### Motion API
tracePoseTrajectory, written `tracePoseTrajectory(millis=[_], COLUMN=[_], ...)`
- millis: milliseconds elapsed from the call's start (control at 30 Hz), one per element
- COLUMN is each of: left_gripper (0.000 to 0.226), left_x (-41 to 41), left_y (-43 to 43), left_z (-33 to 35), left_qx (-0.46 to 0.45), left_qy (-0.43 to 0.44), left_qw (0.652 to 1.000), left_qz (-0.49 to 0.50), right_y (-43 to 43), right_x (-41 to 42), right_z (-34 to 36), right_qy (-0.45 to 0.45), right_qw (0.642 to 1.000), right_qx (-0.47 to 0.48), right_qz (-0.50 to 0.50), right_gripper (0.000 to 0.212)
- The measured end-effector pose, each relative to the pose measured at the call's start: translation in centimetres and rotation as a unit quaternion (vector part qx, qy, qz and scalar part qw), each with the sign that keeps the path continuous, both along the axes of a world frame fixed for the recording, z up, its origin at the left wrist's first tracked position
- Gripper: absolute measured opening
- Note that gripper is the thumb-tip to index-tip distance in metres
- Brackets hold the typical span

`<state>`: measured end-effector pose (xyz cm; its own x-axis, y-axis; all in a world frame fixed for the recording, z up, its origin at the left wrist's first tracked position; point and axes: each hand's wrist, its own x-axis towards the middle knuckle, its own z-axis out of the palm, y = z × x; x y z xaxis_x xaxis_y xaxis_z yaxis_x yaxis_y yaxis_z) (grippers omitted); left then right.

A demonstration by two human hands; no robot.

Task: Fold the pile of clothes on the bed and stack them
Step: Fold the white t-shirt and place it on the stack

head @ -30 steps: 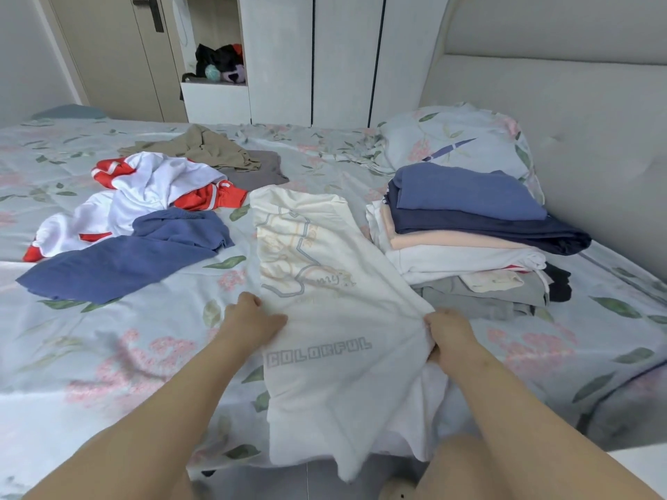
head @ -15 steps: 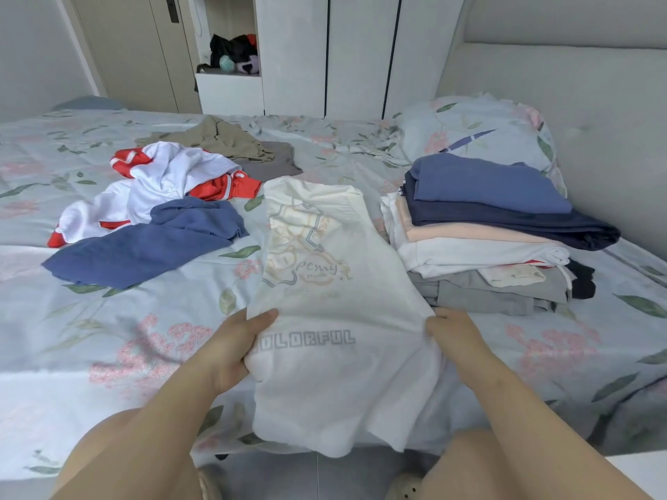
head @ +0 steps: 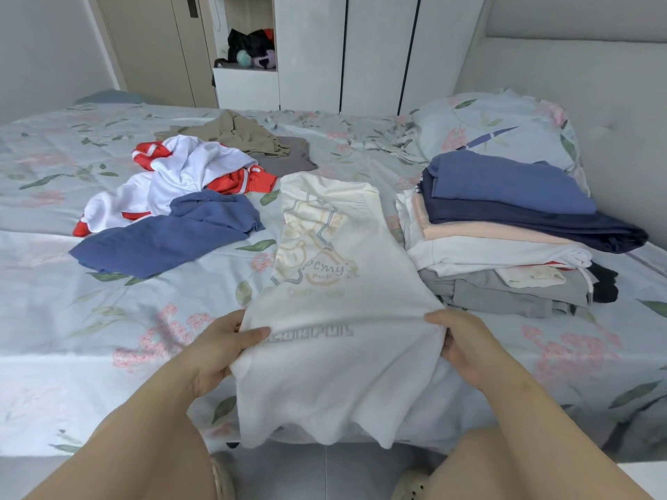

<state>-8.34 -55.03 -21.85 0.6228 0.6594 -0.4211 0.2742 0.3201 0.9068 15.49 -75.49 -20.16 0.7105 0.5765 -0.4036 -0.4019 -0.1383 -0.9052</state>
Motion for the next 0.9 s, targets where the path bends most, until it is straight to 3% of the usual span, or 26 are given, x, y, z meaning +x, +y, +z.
tracePoseTrajectory(millis=[67,167,300,467,633,700,800,900], left_gripper=[0.022,0.021,0.030,0.010,0.027,0.027,0.023,0.021], left_x=[0.1,1.1,3.0,3.5,4.6,5.4,5.8,4.9], left_y=[-0.7,-0.9,0.2,0.7,1.6,1.9,1.6,1.5], left_z=[-0.3,0.4,1.5,1.0,1.5,1.0,-0.2,-0.4], left_qx=[0.034,0.044,-0.061,-0.141,-0.084,-0.033,0.019,-0.014], left_qy=[0.007,0.046,0.030,-0.042,0.029,0.047,0.019,-0.010], left_qw=[0.998,0.996,0.996,0.972,0.991,0.991,0.979,0.985], left_qz=[0.050,0.055,0.057,0.182,0.103,0.119,0.200,0.171], right_y=[0.1,0.8,1.4,1.1,2.4,2.7,2.3,0.8], right_x=[0.4,0.5,0.5,1.0,1.5,1.9,1.9,1.9], right_z=[-0.5,-0.4,0.3,-0.8,-0.1,-0.7,-1.5,-1.1], right_qy=[0.021,-0.041,-0.059,0.004,-0.035,-0.056,-0.036,-0.008], right_qw=[0.998,0.995,0.993,0.992,0.996,0.995,0.996,1.000], right_qx=[-0.013,-0.083,-0.098,-0.068,-0.086,-0.082,-0.053,-0.009], right_qz=[-0.059,-0.032,0.026,-0.108,0.006,-0.016,-0.065,-0.003], right_gripper=[0.010,0.006,0.005,0.012,0.020,0.018,0.014,0.011])
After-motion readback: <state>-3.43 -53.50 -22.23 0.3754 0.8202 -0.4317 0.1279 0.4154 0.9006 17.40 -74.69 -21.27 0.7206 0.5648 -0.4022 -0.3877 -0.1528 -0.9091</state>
